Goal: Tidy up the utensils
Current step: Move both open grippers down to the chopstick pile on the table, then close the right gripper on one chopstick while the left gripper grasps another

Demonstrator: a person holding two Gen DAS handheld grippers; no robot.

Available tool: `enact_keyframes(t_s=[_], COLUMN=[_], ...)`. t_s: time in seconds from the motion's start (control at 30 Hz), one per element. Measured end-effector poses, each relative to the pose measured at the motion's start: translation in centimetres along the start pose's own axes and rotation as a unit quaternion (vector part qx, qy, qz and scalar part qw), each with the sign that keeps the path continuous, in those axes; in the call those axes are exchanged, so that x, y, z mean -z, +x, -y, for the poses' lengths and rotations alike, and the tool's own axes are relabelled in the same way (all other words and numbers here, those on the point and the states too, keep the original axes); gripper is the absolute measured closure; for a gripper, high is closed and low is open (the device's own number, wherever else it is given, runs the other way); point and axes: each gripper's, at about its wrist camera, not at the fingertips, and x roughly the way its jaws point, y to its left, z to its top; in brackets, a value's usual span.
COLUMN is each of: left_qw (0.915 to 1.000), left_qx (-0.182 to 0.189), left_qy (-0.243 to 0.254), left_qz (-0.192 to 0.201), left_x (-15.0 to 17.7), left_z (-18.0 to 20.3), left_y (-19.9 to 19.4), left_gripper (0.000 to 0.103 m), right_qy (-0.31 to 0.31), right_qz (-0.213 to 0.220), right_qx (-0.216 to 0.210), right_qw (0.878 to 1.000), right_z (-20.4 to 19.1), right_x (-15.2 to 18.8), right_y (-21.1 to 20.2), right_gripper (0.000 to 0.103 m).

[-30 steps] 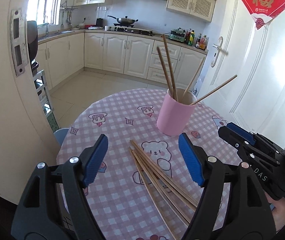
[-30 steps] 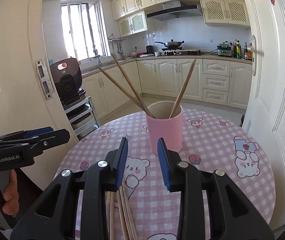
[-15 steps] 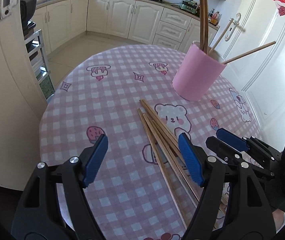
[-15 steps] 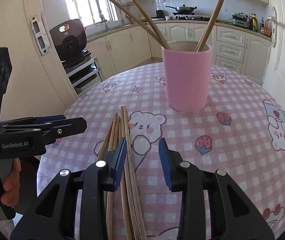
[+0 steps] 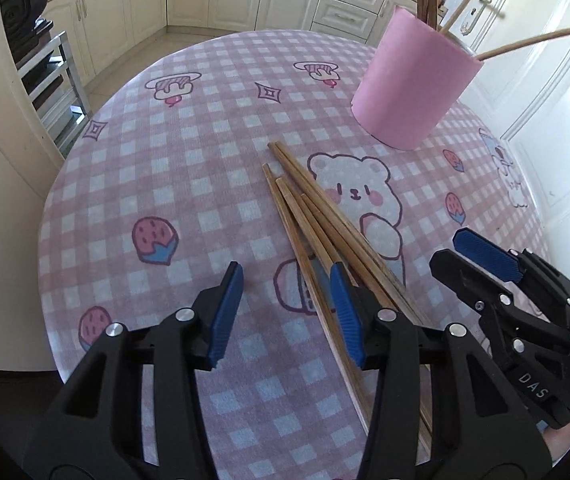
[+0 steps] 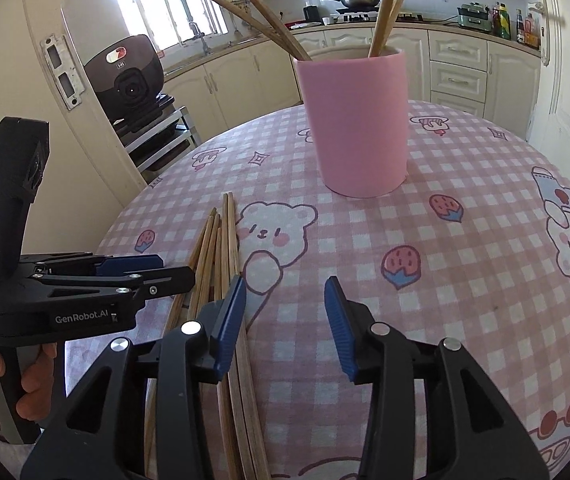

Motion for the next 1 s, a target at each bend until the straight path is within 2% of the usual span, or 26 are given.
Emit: enact_keyframes(t_s=[0.23, 0.4, 0.6, 0.7, 1.0], left_qw=[0.999, 0.9966, 0.9982, 0.9988, 0.9984], left_qx=[-0.029, -0.06, -0.034, -0.02, -0.019], left_qy=[0.032, 0.056, 0.048, 0.046, 0.054], left_qz=[-0.003, 0.004, 0.003, -0.001, 0.005], left_x=[-0.4, -0.7, -1.0, -1.2, -1.3], left_z=[0.3, 0.9, -0.4, -0.8, -0.7], left_y=[0.2, 0.6, 0.5, 0.7, 0.8], left_gripper=[0.058, 0.068, 0.078, 0.079, 0.079], right_qy=[-0.007, -0.023, -0.053, -0.066, -0.114], right_qz=[-0.004, -0.02, -0.037, -0.044, -0.071], right_qx=[-0.006, -0.007, -0.005, 0.006, 0.032], right_qw=[1.0, 0.999, 0.998, 0.997, 0.99], right_z=[-0.1, -0.7, -1.7, -2.0, -3.4], right_x=[-0.3, -0.4, -1.0, -1.6, -2.9], right_y=[0.3, 1.1, 2.2, 3.0, 4.9], right_gripper=[0.064, 0.064, 0.064, 0.064, 0.064])
